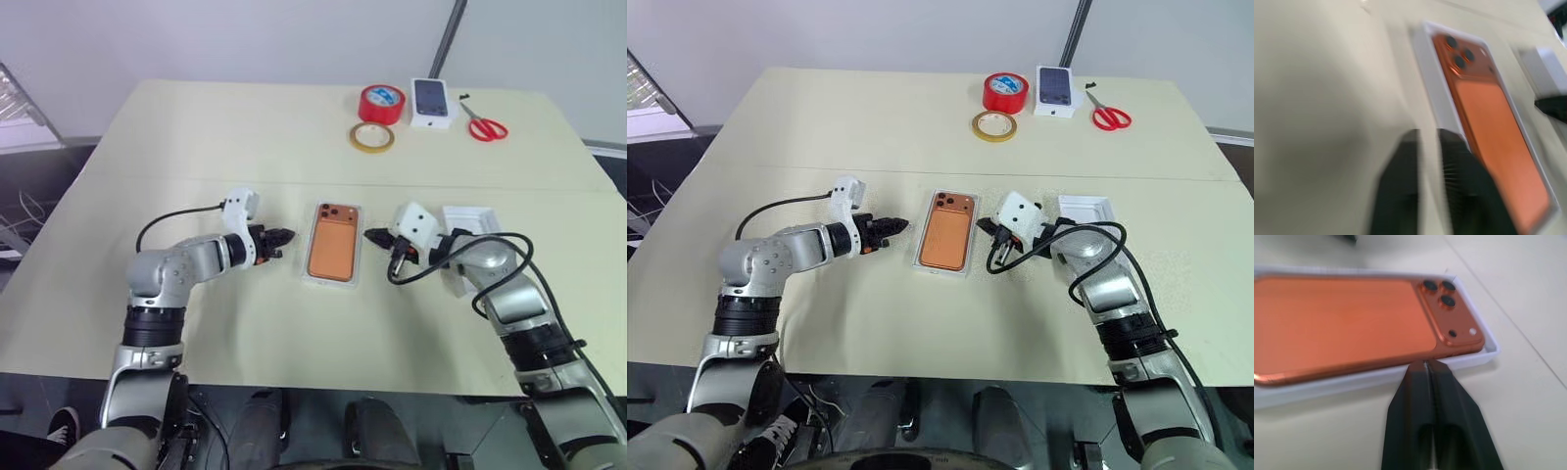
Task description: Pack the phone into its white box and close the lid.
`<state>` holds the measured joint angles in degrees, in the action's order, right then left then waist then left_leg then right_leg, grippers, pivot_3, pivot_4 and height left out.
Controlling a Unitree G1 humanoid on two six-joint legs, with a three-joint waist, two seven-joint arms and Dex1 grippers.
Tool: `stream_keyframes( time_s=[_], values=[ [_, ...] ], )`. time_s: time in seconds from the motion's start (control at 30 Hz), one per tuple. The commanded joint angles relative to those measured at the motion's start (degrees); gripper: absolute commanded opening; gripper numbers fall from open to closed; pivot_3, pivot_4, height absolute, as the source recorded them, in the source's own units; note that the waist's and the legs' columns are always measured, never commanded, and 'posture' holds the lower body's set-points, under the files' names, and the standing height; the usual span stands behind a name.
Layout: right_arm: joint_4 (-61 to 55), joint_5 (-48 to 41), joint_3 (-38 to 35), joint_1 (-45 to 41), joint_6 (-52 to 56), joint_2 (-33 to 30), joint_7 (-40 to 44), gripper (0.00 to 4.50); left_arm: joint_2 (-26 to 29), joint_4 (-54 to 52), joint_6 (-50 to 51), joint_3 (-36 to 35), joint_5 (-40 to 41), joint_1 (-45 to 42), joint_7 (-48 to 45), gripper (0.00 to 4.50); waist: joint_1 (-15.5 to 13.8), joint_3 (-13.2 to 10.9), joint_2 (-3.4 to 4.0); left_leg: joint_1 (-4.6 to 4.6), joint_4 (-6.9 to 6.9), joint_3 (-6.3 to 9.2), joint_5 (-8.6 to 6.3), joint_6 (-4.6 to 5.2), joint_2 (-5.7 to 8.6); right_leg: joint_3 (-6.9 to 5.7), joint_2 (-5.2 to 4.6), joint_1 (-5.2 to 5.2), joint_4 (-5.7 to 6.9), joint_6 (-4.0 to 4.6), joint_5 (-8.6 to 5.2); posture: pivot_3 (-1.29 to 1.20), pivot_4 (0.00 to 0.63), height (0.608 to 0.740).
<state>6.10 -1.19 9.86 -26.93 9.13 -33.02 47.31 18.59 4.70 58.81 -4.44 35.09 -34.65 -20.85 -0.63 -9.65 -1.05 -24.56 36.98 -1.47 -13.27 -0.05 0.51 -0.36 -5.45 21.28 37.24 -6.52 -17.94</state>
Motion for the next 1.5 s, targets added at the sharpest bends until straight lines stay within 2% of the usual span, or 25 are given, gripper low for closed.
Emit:
stream_keyframes(
  time_s=[0.03,0.23,0.37,0.63,0.87,1.2,1.5],
  values=[
    [2.0,6.1,2.0,-2.0,-4.2,-0.4,-3.8,0.00,1.4,1.3,-5.3,4.7,-5.5,-2.2,-2.5,0.02,0.0,0.0,0.01,0.00,-0.01,-0.02,0.00,0.00,0.00,0.01,0.00,0.01,0.01,0.00,0.00,0.00,0.150,0.728],
    [3.7,11.0,5.3,-1.8,-7.3,-0.5,-4.2,0.00,0.7,5.3,-5.1,11.3,-9.6,-3.5,-6.9,0.02,0.0,0.0,0.01,0.00,-0.01,-0.04,0.01,0.00,0.00,0.01,0.04,0.03,0.01,0.00,0.00,0.00,0.150,0.728],
    [2.3,9.2,5.0,-1.1,-7.1,0.6,-2.6,0.00,0.4,5.2,-6.5,18.2,-12.4,-3.9,-12.7,0.02,0.0,0.0,0.02,0.06,0.02,-0.03,0.00,0.01,-0.01,-0.01,0.06,-0.08,0.03,0.00,0.00,0.00,0.150,0.728],
    [1.3,8.2,1.0,1.6,-6.6,-5.2,0.2,0.00,-9.2,8.1,-8.3,19.4,-12.2,-9.6,-17.3,0.02,-0.5,0.0,0.01,0.01,0.21,-0.01,-0.13,0.28,0.11,-0.08,-0.04,-0.21,-0.02,-0.01,0.00,0.00,0.150,0.728],
    [-6.3,4.4,-4.8,9.9,-2.7,-11.7,4.5,0.00,-14.8,11.7,-10.7,21.6,-15.2,-11.4,-18.7,0.02,0.0,0.0,0.02,0.00,0.16,-0.03,-0.19,0.39,0.06,-0.07,-0.01,-0.18,-0.04,-0.03,-0.01,0.00,0.150,0.728],
    [-8.8,4.5,-5.9,11.3,-0.8,-12.4,4.6,0.00,-12.4,9.6,-10.9,21.6,-17.1,-9.9,-21.6,0.02,0.0,0.0,0.05,0.02,0.15,-0.03,-0.19,0.38,-0.07,-0.04,0.10,-0.12,0.00,-0.03,-0.01,0.00,0.150,0.728],
    [-1.6,5.7,-7.7,8.7,-5.7,-14.2,2.6,0.00,-7.7,5.3,-11.1,18.2,-16.9,-7.2,-21.1,0.02,0.0,0.0,0.06,0.03,0.15,-0.02,-0.12,0.26,-0.07,0.02,0.10,-0.12,0.01,-0.03,-0.01,0.00,0.150,0.728]
  ],
)
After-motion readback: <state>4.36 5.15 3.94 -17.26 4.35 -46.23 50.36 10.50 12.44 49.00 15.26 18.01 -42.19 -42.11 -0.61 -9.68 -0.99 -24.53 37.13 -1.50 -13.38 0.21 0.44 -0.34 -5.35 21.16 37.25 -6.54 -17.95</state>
